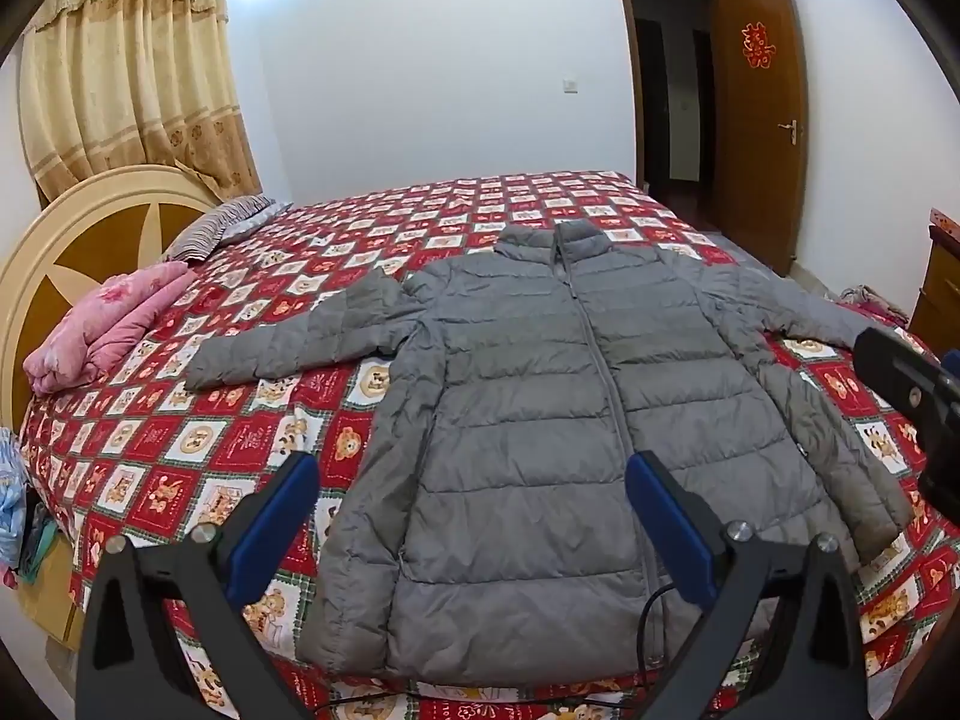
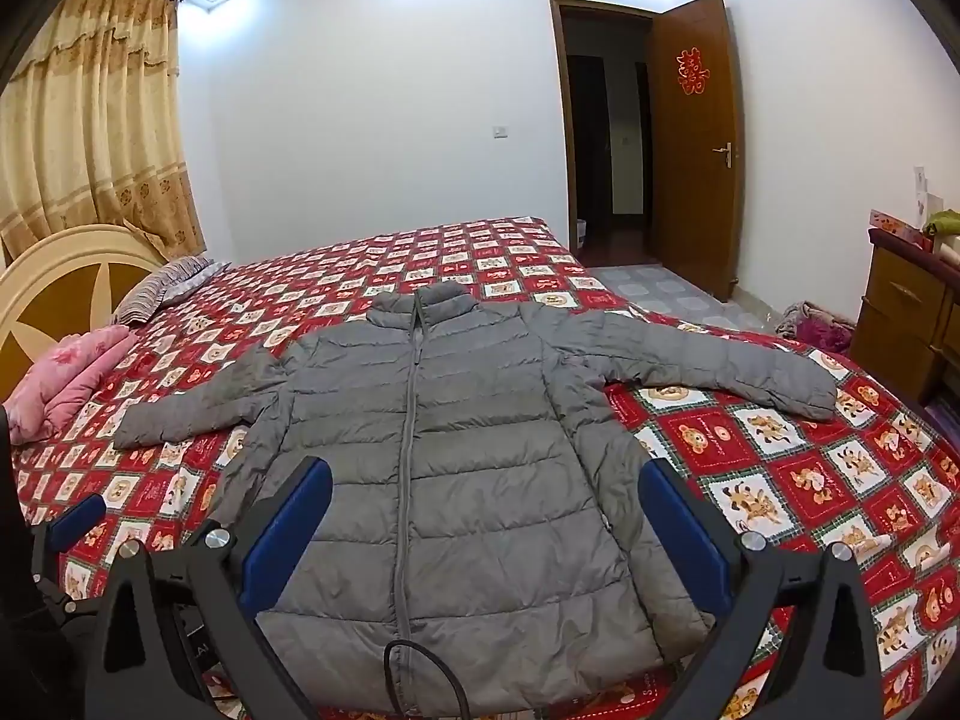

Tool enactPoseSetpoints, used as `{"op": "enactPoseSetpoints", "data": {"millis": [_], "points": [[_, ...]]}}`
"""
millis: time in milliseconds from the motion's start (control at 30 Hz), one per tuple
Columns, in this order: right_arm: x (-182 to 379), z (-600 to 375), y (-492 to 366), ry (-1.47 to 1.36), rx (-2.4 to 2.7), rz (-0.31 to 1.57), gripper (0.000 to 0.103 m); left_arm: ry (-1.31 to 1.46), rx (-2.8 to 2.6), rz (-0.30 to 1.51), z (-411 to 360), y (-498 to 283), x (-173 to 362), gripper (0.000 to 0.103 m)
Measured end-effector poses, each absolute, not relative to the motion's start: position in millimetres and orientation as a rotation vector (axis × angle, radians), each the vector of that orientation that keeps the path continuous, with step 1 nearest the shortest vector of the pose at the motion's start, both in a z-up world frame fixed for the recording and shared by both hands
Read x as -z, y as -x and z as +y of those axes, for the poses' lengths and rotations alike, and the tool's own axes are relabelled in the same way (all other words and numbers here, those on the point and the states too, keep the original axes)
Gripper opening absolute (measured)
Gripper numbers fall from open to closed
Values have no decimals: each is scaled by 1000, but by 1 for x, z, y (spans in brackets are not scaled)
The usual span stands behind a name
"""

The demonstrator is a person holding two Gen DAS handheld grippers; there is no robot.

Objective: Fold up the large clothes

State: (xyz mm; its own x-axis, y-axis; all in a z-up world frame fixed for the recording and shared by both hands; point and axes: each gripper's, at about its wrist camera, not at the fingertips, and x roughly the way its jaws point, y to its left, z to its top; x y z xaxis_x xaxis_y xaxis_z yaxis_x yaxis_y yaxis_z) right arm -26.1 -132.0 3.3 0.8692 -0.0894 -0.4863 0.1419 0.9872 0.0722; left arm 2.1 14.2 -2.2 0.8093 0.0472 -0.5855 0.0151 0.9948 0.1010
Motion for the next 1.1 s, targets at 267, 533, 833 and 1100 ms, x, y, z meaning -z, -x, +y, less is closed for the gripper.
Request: {"op": "enactPoseSetpoints", "data": {"millis": [267, 533, 833, 1100], "points": [[-3, -131, 27, -108, 119, 503, 102, -101, -22, 626, 14, 0, 2, 103], [-3, -131, 27, -110, 118, 503, 102, -97, -19, 623, 15, 1, -1, 103], [-1, -132, 27, -109, 118, 515, 102, -96, -18, 624, 13, -1, 0, 103], [-1, -132, 28, -107, 120, 516, 102, -90, -13, 623, 12, -1, 1, 103]]}}
